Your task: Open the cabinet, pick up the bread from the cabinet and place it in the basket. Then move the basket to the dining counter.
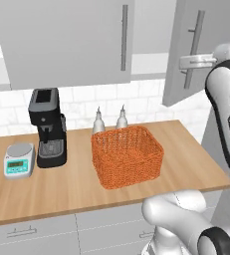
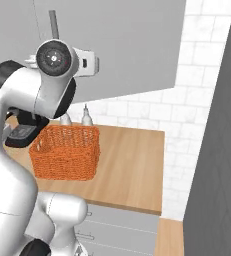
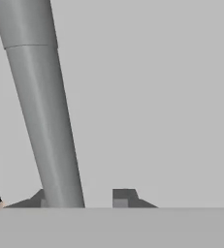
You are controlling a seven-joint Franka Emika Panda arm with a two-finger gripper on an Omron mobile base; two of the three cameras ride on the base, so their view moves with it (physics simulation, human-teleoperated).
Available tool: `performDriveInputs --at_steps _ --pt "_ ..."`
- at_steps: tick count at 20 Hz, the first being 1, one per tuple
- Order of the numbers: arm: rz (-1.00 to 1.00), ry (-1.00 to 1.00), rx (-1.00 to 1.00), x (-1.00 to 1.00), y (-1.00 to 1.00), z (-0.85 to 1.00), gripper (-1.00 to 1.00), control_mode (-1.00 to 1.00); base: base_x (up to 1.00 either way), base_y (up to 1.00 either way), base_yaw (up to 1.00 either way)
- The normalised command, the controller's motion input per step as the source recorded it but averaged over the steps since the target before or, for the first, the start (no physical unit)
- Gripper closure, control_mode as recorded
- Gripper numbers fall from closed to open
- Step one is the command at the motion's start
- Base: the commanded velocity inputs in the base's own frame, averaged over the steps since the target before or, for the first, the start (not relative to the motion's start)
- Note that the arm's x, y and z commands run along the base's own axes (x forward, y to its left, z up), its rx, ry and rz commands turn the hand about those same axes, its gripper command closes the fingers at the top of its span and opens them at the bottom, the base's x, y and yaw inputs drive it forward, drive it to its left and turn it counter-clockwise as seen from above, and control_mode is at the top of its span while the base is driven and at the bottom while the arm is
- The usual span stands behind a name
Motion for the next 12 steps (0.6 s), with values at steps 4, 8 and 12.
performDriveInputs --at_steps 4,8,12 --pt "0.09 0.00 0.00 -1.00 -1.00 -0.01 1.00 -1.00 0.00 0.00 0.00" --pt "0.07 0.11 0.00 -0.94 -0.79 0.00 1.00 -1.00 0.00 0.00 0.00" --pt "0.00 0.31 0.00 -0.40 -0.27 -0.05 1.00 -1.00 0.00 0.00 0.00"
